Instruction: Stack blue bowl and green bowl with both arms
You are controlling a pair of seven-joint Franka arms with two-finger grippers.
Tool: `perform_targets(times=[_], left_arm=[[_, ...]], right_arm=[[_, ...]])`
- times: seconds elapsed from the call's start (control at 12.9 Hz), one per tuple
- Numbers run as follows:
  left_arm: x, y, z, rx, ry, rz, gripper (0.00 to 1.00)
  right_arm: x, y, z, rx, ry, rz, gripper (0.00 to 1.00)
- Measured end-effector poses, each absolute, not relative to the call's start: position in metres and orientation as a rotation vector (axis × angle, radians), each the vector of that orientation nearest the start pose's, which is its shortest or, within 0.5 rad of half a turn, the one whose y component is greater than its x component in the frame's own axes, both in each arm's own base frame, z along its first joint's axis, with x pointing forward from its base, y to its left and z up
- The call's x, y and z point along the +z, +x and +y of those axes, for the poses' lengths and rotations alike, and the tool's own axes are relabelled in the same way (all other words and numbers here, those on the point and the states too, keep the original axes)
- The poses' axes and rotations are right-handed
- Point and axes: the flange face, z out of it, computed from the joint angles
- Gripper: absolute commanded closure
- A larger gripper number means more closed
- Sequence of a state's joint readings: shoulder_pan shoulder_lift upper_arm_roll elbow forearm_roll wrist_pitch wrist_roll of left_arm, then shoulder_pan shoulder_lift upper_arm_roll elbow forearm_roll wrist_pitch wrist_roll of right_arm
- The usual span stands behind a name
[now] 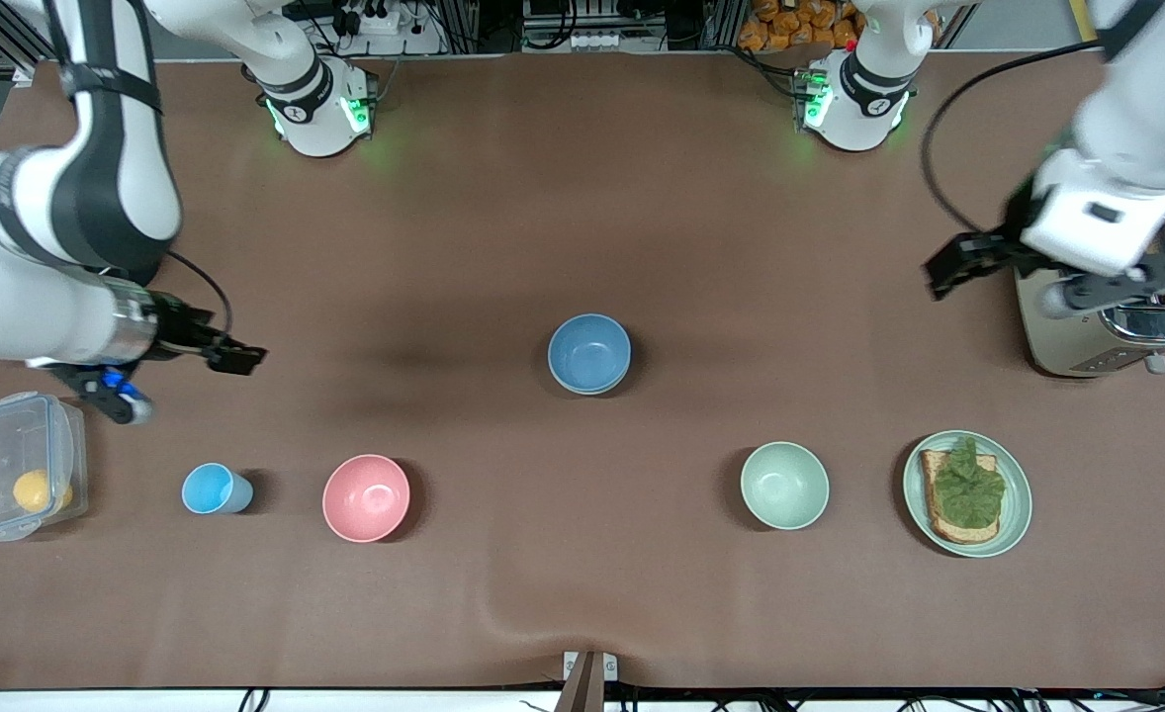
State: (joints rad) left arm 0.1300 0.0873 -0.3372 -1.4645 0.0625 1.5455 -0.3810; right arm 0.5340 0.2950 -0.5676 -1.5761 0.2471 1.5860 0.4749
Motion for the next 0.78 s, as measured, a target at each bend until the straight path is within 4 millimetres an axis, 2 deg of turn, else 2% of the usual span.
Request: perform_targets(times=[0.16,0.31,0.39,0.62,0.78], left_arm=[[0.634,0.566,-0.067,0.005,-3.108,-0.166,0.0],[0.64,0.56,-0.049,0.031,-3.109,-0.068,0.0],[0.642,0.557,-0.044,0.053,-3.107,-0.009,0.0],[0.647,0.549,-0.04,0.086,-3.104,0.05,0.0],[0.648,0.544,-0.046,0.098,-3.131,0.05,0.0]], right_arm=[[0.511,0.614,0.015,0.323,-3.005,0.702,0.0],[0.549,0.611,-0.006,0.279,-3.028,0.562,0.0],[0.569,0.606,-0.011,0.275,-3.033,0.517,0.0],[0.614,0.596,-0.002,0.243,-3.043,0.449,0.0],[0.62,0.597,0.004,0.216,-3.074,0.435,0.0]])
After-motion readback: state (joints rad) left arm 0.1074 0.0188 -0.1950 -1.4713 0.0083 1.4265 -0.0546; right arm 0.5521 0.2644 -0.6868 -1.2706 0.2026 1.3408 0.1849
